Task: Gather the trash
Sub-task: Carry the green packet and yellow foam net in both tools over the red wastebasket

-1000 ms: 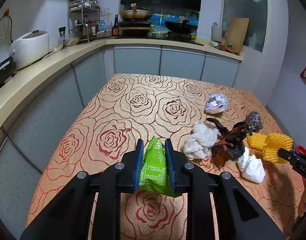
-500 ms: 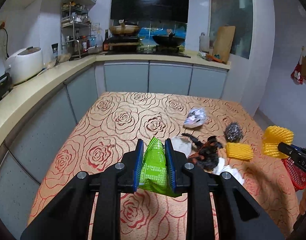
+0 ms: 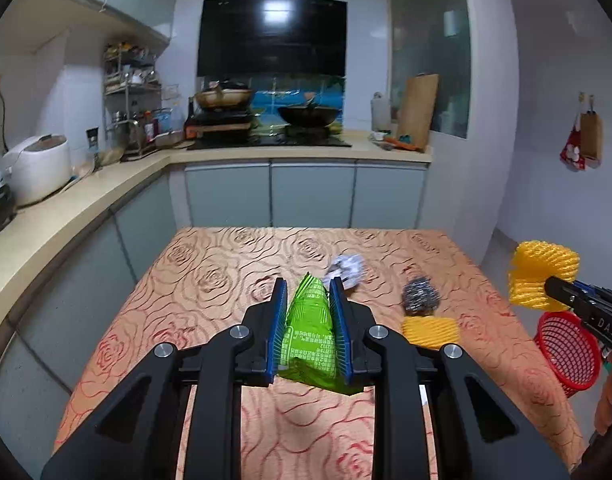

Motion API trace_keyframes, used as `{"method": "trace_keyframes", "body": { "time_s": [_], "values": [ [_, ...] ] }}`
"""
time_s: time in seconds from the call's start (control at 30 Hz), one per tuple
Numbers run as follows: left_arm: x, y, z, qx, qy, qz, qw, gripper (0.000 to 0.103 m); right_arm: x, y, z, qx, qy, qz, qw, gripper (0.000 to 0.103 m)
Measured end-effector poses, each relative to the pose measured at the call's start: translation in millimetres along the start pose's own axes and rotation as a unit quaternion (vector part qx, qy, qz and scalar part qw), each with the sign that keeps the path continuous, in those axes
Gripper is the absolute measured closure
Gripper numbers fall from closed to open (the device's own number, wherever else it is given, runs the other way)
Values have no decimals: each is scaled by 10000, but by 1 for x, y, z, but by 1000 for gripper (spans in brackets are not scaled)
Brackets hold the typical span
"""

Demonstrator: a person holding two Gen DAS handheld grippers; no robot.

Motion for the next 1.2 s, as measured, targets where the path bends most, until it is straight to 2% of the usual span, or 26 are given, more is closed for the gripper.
{"method": "trace_keyframes", "body": {
  "time_s": [0.3, 0.57, 0.87, 1.2],
  "values": [
    [-1, -15, -60, 189, 511, -179, 9984, 82, -23, -7, -34, 232, 225, -239, 9992, 83],
    [-2, -19, -120, 400, 992, -247, 9940, 82, -45, -6, -79, 517, 531, -409, 9964, 83],
    [-5, -19, -190, 642, 1573, -296, 9850, 82, -67, -4, -134, 792, 981, -561, 9904, 83],
    [3, -9, -257, 850, 2103, -148, 9738, 82, -86, 10, -183, 1017, 1436, -595, 9826, 83]
  ]
}}
Point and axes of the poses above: each gripper's, at about its wrist camera, not at the fingertips, and x roughly the way its jaws point, z to its left, y to its underside, the point moved 6 cm from there along x, roughly the way its jaws point, and after that the axes turned 1 degree about -z, right-handed, at the moved point
